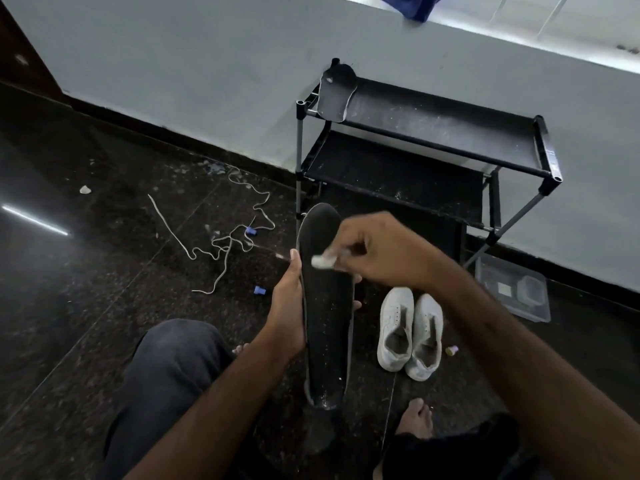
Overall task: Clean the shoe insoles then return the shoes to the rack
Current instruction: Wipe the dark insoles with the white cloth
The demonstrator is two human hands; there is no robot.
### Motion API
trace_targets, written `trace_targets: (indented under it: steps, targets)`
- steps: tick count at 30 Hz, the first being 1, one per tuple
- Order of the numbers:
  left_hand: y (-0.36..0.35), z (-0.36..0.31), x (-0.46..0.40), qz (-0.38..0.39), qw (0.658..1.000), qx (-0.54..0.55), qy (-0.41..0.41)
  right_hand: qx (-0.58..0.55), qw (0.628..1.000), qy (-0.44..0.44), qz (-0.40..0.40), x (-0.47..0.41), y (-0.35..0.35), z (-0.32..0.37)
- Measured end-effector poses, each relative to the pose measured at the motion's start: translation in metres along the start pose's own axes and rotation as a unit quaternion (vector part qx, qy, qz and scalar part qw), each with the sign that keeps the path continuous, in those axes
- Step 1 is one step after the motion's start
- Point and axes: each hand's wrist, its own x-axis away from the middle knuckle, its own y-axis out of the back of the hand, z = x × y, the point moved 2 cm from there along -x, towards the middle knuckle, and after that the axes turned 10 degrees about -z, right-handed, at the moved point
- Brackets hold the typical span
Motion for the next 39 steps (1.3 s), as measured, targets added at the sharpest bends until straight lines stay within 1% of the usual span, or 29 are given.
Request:
trace_targets:
  steps: [2,3,4,5,8,9,10,11,13,15,16,17,18,20,21,22,23,24,26,28,29,30,31,32,34,35,36,38,39]
  targets:
    - [-0.002,0.002,0.001,-0.004,1.000,0.001,-0.002,0.060,0.990,-0.011,-0.129,-0.010,0.003,-0.003]
    - [-0.003,0.003,0.002,-0.007,1.000,0.001,0.000,0.110,0.980,-0.011,-0.167,-0.012,-0.006,-0.003]
    - [-0.002,0.003,0.002,-0.010,1.000,-0.001,-0.001,0.143,0.975,-0.005,-0.171,-0.011,-0.019,0.001]
    - [-0.002,0.003,0.004,-0.008,1.000,0.000,-0.004,0.149,0.979,0.011,-0.140,-0.007,-0.034,0.004]
    - [0.006,-0.001,0.001,-0.010,1.000,0.007,-0.008,0.085,0.995,0.044,0.041,0.015,-0.050,0.013]
    - [0.008,-0.001,0.001,-0.012,1.000,0.006,-0.013,0.061,0.994,0.044,0.082,0.017,-0.041,0.013]
    - [0.008,-0.001,0.001,-0.008,1.000,0.002,-0.017,0.031,0.995,0.034,0.090,0.018,-0.030,0.012]
    - [0.006,-0.001,0.001,-0.004,1.000,-0.001,-0.017,-0.004,0.998,0.010,0.059,0.015,-0.016,0.008]
    - [0.001,0.001,0.000,0.003,1.000,-0.005,-0.015,-0.019,0.997,-0.022,-0.072,0.007,0.004,-0.001]
    - [-0.002,0.004,0.001,0.011,1.000,-0.008,-0.010,0.076,0.982,-0.022,-0.169,-0.002,0.000,-0.006]
    - [-0.002,0.004,0.001,0.008,1.000,-0.012,-0.007,0.131,0.975,-0.011,-0.181,-0.003,-0.008,-0.007]
    - [-0.002,0.004,0.002,0.006,1.000,-0.016,-0.006,0.174,0.972,0.006,-0.158,-0.002,-0.020,-0.006]
    - [-0.001,0.003,0.003,0.007,1.000,-0.018,-0.003,0.182,0.976,0.033,-0.111,0.002,-0.031,-0.006]
    - [0.002,0.003,0.001,0.004,1.000,-0.014,0.008,0.139,0.988,0.052,0.035,0.011,-0.041,-0.001]
    - [0.003,0.003,0.000,-0.002,1.000,-0.017,0.006,0.126,0.984,0.051,0.116,0.014,-0.037,0.003]
    - [0.004,0.003,0.000,-0.008,1.000,-0.026,0.000,0.117,0.977,0.050,0.168,0.014,-0.029,0.006]
    - [0.003,0.003,-0.001,-0.010,0.999,-0.034,-0.004,0.105,0.978,0.044,0.172,0.012,-0.019,0.007]
    - [0.001,0.004,-0.002,-0.011,0.999,-0.036,-0.001,0.091,0.987,0.030,0.130,0.008,-0.007,0.008]
    - [-0.002,0.004,-0.002,-0.014,0.999,-0.032,-0.004,0.104,0.994,0.006,-0.010,-0.003,0.008,0.005]
    - [-0.003,0.004,-0.001,-0.017,0.999,-0.029,-0.006,0.210,0.971,0.026,-0.115,-0.008,0.001,0.006]
    - [-0.002,0.004,-0.001,-0.018,0.999,-0.030,-0.005,0.253,0.959,0.040,-0.123,-0.008,-0.010,0.005]
    - [-0.001,0.005,0.000,-0.018,0.999,-0.032,-0.005,0.277,0.955,0.052,-0.091,-0.004,-0.024,0.002]
    - [0.000,0.005,0.000,-0.016,0.999,-0.037,-0.003,0.262,0.963,0.052,-0.038,0.002,-0.036,-0.001]
    - [0.000,0.005,0.000,-0.018,0.999,-0.045,0.002,0.233,0.971,0.037,0.033,0.008,-0.042,-0.002]
    - [0.001,0.005,0.001,-0.026,0.998,-0.056,0.003,0.166,0.971,0.008,0.171,0.014,-0.032,0.001]
    - [0.001,0.004,0.000,-0.030,0.998,-0.060,-0.003,0.146,0.970,0.010,0.193,0.013,-0.022,0.005]
    - [0.000,0.004,-0.001,-0.029,0.998,-0.061,-0.008,0.129,0.977,0.010,0.168,0.011,-0.009,0.008]
    - [-0.003,0.003,-0.002,-0.020,0.998,-0.059,-0.010,0.121,0.992,0.006,0.023,0.002,0.011,0.009]
    - [-0.002,0.003,-0.001,-0.019,0.998,-0.063,-0.011,0.139,0.989,0.004,-0.047,-0.003,0.013,0.008]
